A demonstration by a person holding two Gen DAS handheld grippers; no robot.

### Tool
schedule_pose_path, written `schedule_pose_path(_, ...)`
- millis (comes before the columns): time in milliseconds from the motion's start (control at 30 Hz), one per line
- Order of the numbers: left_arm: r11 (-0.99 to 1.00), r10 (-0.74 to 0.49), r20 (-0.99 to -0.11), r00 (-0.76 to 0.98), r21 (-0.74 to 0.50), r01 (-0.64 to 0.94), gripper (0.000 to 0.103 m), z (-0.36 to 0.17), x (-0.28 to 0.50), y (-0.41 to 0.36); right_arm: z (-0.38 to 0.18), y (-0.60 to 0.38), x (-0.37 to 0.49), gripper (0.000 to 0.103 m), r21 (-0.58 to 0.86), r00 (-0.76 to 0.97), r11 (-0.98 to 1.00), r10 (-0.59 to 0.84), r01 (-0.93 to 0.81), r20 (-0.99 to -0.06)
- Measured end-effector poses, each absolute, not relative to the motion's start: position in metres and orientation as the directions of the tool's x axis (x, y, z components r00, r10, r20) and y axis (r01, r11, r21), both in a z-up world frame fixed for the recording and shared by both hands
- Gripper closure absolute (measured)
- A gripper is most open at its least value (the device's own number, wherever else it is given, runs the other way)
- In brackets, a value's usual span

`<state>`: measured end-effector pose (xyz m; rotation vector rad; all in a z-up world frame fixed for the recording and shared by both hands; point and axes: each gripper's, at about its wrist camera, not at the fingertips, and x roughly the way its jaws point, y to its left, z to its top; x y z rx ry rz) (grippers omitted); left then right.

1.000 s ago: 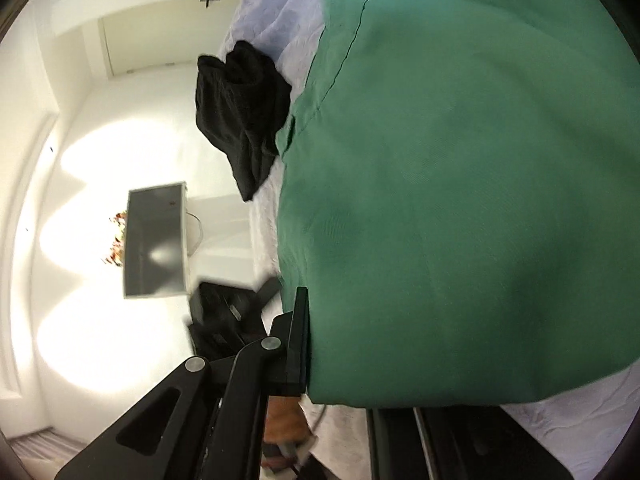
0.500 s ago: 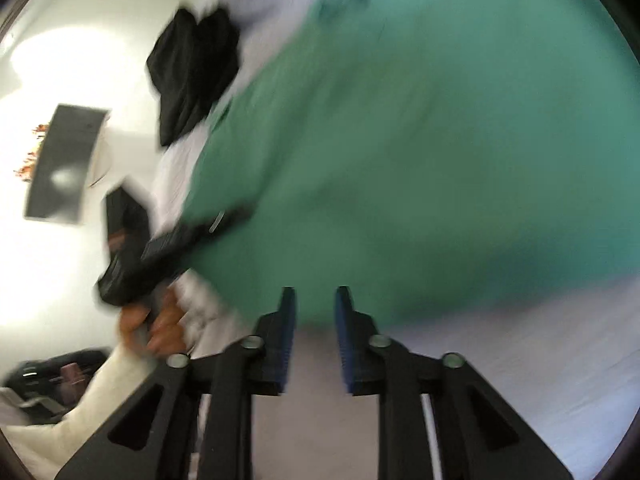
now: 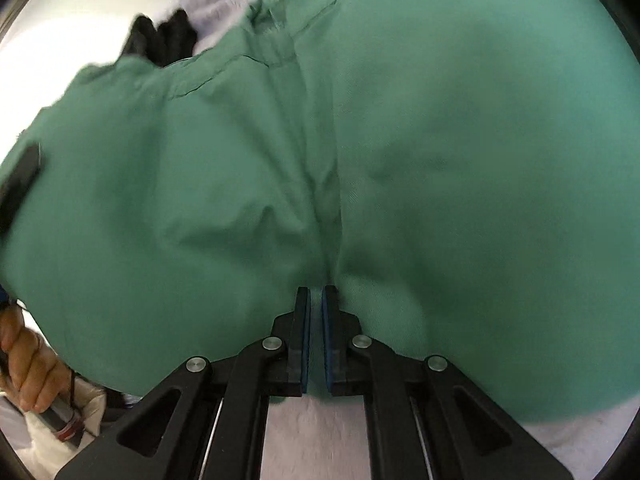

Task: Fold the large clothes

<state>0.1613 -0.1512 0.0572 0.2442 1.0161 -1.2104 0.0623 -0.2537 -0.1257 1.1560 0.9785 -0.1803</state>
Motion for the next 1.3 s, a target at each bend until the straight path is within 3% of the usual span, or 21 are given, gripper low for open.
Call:
schedule_pose_path(200,0.225,-0.654,-0.750,-0.095,-0.314,0.922,0.088,0.062,0.083,-0.255,-0.096,-0.302,-0.024,0.096,0.707,0.693,0.339,0.185,0.621,-0.697)
schedule_pose_path(400,0.182,-0.522,-0.850,-0.070,-0.191,0.965,0.087,-0.013,0.011,-0.325,-0.122,-0.344,-0.101,0.093,0.720,0.717,0.173,0.087,0.672,-0.691)
schedule_pose_path(433,0.192,-0.487,-0.872,-0.055,-0.168,0.967,0.078,-0.028,0.005,-0.329,-0.129,-0.348,-0.109,0.093,0.725,0.721,0.143,0.085,0.674,-0.687)
schedule_pose_path(467,0.202,-0.467,-0.882,-0.057,-0.169,0.965,0.058,-0.036,0.003,-0.329,-0.137,-0.351,-0.118,0.093,0.739,0.734,0.103,0.086,0.666,-0.674)
schedule_pose_path(533,0.225,-0.485,-0.871,-0.084,-0.217,0.950,0.031,-0.041,0.003,-0.321,-0.142,-0.353,-0.126,0.093,0.762,0.757,0.064,0.083,0.644,-0.648)
schedule_pose_path(567,0.232,-0.507,-0.858,-0.084,-0.229,0.945,0.026,-0.039,0.002,-0.317,-0.144,-0.353,-0.128,0.093,0.768,0.763,0.060,0.081,0.638,-0.641)
schedule_pose_path(833,0.210,-0.609,-0.787,-0.098,-0.280,0.937,0.025,0.018,0.018,-0.283,-0.141,-0.368,-0.165,0.090,0.804,0.801,0.012,0.079,0.595,-0.594)
schedule_pose_path(867,0.239,-0.621,-0.781,-0.065,-0.267,0.934,0.025,0.024,0.027,-0.274,-0.136,-0.365,-0.161,0.083,0.814,0.812,0.005,0.066,0.581,-0.579)
schedule_pose_path(900,0.283,-0.622,-0.783,-0.017,-0.246,0.927,0.025,0.029,0.038,-0.264,-0.130,-0.369,-0.167,0.057,0.827,0.826,0.000,0.044,0.563,-0.562)
schedule_pose_path(933,0.322,-0.616,-0.787,0.021,-0.228,0.919,0.025,0.030,0.049,-0.256,-0.122,-0.370,-0.171,0.040,0.831,0.831,0.008,0.020,0.556,-0.556)
schedule_pose_path(1133,0.582,-0.420,-0.890,0.178,-0.114,0.805,0.025,-0.012,0.113,-0.198,-0.045,-0.367,-0.139,0.039,0.742,0.786,0.311,-0.029,0.594,-0.617)
schedule_pose_path(1233,0.618,-0.380,-0.910,0.163,-0.119,0.777,0.025,-0.028,0.112,-0.183,-0.021,-0.344,-0.092,0.038,0.609,0.706,0.506,-0.002,0.611,-0.708)
schedule_pose_path(1300,0.626,-0.371,-0.914,0.163,-0.117,0.771,0.025,-0.036,0.106,-0.177,-0.025,-0.324,-0.062,0.037,0.437,0.573,0.605,-0.038,0.665,-0.819)
